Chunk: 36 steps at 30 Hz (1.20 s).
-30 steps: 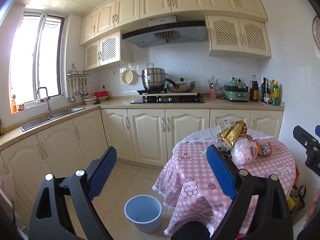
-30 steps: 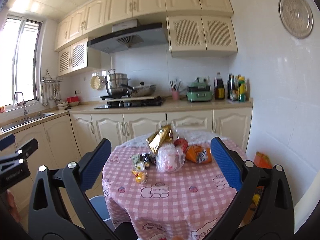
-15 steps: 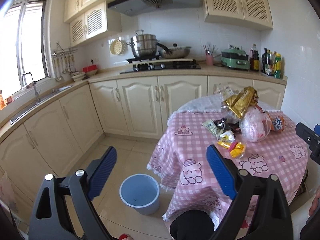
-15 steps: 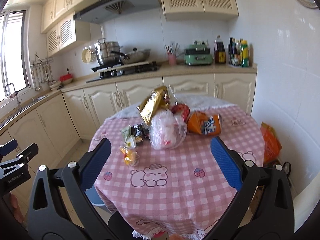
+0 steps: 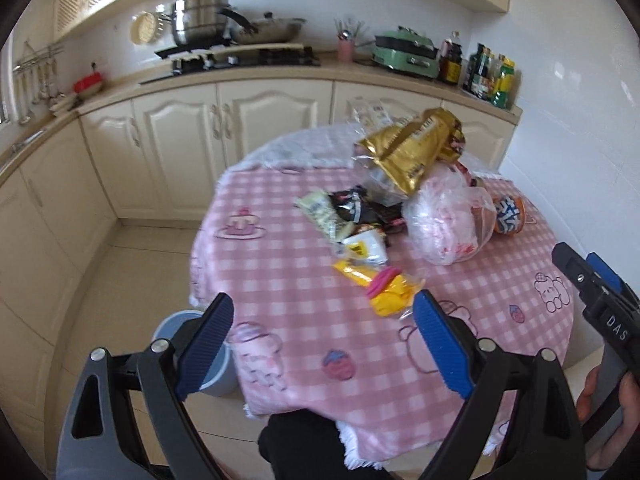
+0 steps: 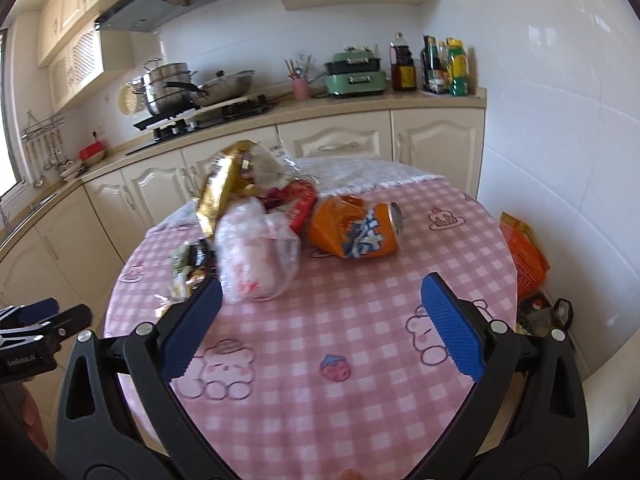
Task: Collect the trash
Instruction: 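Grasp the yellow snack wrapper with the left tool while the right tool grasps the clear plastic bag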
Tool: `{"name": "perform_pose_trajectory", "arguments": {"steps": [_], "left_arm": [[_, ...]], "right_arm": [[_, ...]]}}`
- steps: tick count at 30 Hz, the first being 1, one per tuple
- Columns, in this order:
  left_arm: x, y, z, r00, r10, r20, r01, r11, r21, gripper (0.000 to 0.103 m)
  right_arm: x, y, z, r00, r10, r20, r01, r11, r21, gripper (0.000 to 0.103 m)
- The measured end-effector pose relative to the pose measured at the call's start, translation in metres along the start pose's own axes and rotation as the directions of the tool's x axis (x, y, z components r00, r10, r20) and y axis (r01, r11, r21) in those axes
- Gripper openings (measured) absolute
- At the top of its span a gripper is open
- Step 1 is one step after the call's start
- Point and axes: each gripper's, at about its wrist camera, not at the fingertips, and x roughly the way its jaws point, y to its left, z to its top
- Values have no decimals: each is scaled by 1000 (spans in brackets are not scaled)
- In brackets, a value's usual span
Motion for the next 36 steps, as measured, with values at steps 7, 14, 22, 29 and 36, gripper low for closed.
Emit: {"name": "perform_pose_trajectory", "arguments": {"steps": [7, 14, 22, 29, 36], "left_arm": [[57, -35, 15, 996, -9, -90, 13, 999, 47, 89], [91, -37, 16, 987, 13, -157, -2, 997, 72, 77], [96, -16, 11, 979, -104, -176, 109, 994, 19, 45], [69, -8, 5, 978, -155, -138, 161, 986, 39, 44], [37, -2, 2, 978, -198, -71, 201, 979, 43, 44]], "right_arm": [[31, -10, 0, 998, -2, -64, 3, 1000, 14, 98], [62, 1, 4, 990, 66, -127, -62, 997, 35, 98], [110, 28, 15, 962, 193, -194, -183, 981, 65, 98], [139, 39, 11, 900, 326, -289, -299, 945, 136, 46], [91, 41, 1, 929, 281, -240, -272, 960, 74, 38]]}}
